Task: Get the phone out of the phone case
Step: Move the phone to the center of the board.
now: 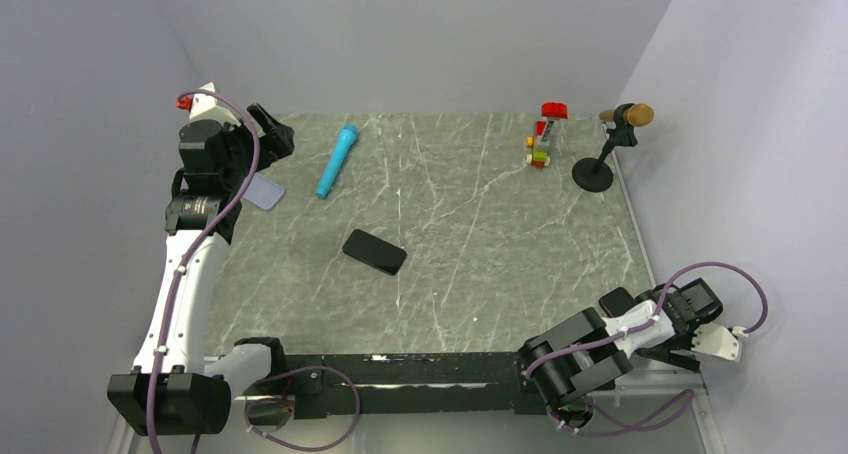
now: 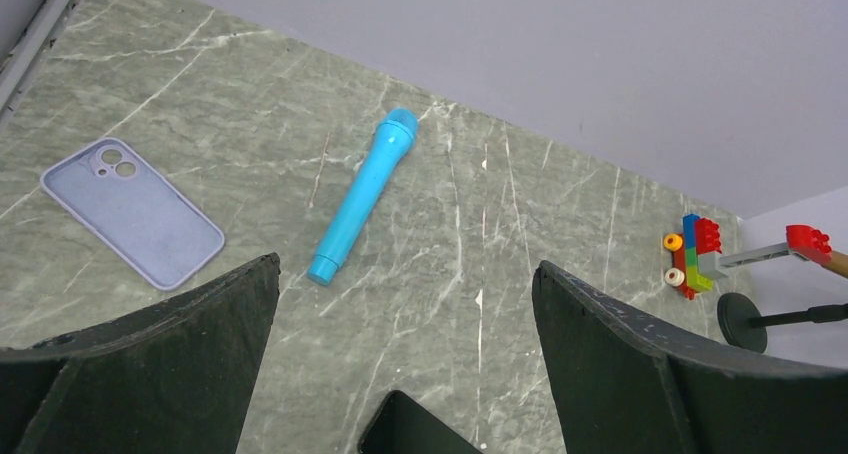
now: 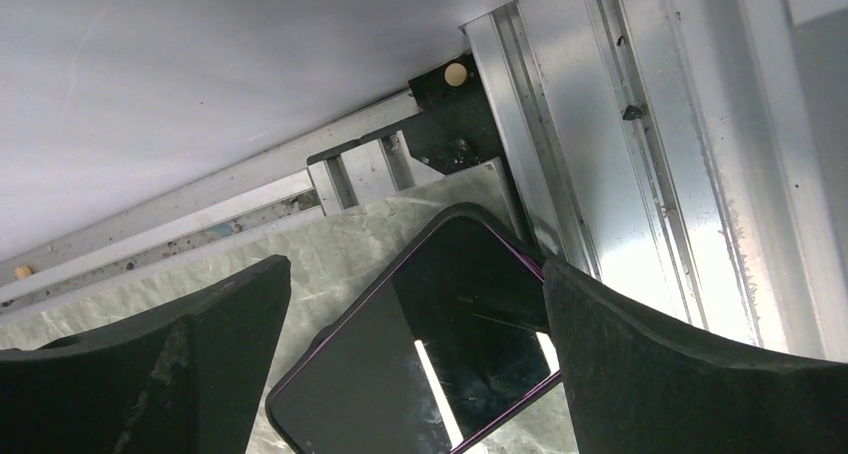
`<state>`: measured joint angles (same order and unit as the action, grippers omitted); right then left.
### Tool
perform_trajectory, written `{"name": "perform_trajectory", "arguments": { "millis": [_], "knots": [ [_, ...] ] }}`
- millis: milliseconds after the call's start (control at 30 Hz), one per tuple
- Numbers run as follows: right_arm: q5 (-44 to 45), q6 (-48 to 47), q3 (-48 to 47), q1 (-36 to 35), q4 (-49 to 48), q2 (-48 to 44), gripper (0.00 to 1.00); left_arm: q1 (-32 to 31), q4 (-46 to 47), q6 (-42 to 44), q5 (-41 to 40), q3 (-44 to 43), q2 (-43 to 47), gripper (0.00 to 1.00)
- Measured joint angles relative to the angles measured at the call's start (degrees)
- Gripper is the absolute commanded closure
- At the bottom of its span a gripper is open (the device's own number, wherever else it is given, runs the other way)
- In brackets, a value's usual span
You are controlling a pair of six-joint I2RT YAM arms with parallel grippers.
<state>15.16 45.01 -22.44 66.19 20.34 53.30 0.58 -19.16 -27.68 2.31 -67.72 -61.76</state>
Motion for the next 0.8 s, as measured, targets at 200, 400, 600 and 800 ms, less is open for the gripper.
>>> {"name": "perform_trajectory", "arguments": {
  "millis": [200,400,600,800],
  "knots": [
    [-1.53,-0.79,0.92,0.0,-0.72,-2.14,0.0,0.0,0.02,0.0,0.42,0.0,0.0,0.01],
    [-2.08,-1.09,1.18,0.02,-2.4,-1.42,0.0,-0.04,0.04,0.02,0.44,0.0,0.0,0.01],
    [-1.42,0.02,0.87,0.02,-2.45,-0.79,0.0,-0.04,0.04,0.02,0.44,0.0,0.0,0.01],
    [-1.16,1.07,0.68,1.01,-2.14,-0.15,0.0,-0.04,0.04,0.02,0.44,0.0,0.0,0.01]
  ]
}}
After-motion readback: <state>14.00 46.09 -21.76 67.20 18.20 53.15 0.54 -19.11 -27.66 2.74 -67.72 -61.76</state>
